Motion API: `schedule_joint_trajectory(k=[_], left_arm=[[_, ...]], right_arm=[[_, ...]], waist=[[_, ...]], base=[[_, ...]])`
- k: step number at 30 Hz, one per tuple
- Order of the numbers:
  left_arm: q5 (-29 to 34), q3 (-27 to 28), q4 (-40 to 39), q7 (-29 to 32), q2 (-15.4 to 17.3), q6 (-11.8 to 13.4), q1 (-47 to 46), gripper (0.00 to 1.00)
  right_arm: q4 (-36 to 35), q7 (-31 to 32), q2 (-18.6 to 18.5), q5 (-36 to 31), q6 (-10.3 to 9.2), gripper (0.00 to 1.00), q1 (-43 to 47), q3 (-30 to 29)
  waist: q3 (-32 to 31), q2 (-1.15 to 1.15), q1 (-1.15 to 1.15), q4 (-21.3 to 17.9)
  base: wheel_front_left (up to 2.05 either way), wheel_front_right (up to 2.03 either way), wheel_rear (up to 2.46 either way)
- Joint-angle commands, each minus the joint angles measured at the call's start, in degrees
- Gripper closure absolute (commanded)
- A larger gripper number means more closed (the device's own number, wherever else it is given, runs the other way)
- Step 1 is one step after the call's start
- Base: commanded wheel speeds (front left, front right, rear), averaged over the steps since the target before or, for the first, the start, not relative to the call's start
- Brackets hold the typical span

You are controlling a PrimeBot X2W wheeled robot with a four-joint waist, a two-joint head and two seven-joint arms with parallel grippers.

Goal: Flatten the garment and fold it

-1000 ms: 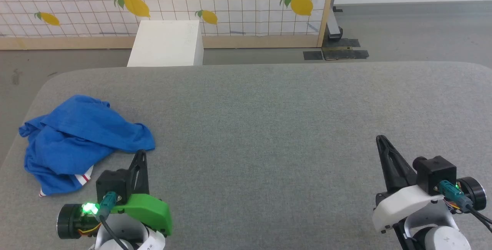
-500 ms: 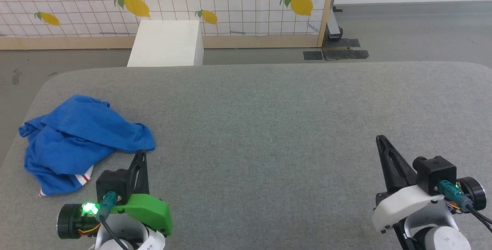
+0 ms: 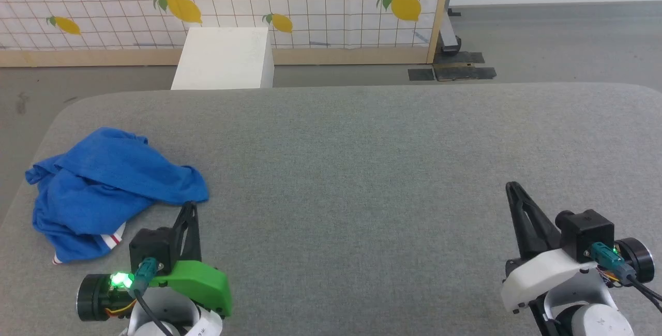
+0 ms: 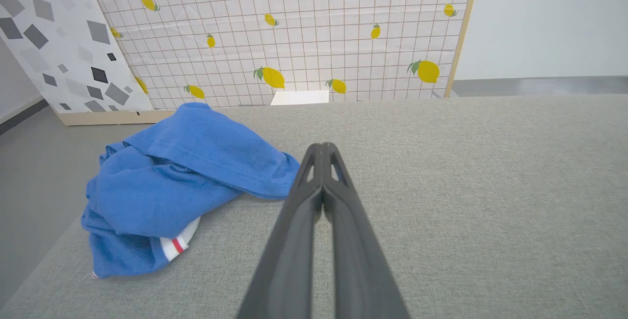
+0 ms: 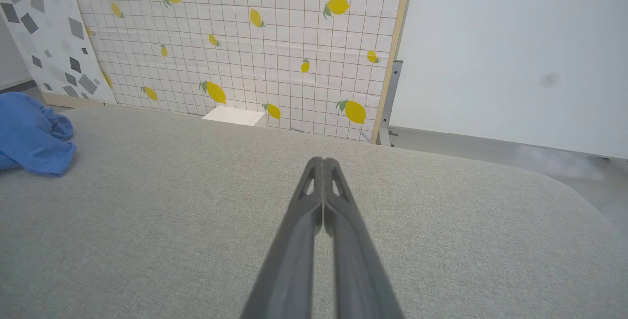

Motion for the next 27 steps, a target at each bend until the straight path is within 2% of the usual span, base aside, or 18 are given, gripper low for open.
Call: schedule_joint_trajectory(k=[1, 27], left_arm=[[0.00, -0.03, 0.01, 0.00, 0.00, 0.00, 0.00, 0.00], [-1.77, -1.05, 1.47, -2.62, -0.05, -0.39, 0.19, 0.00]], right_arm=[[0.02, 0.00, 0.00, 0.01, 0.00, 0.00, 0.01, -0.01], [2.44, -2.64, 0.02, 3.46, -0.01, 0.00, 0.37, -0.88]], waist=[[0.00, 0.00, 0.00, 0.00], [-0.06, 0.00, 0.00, 0.35]], base=[[0.00, 0.00, 0.00], [0.00, 0.00, 0.00]])
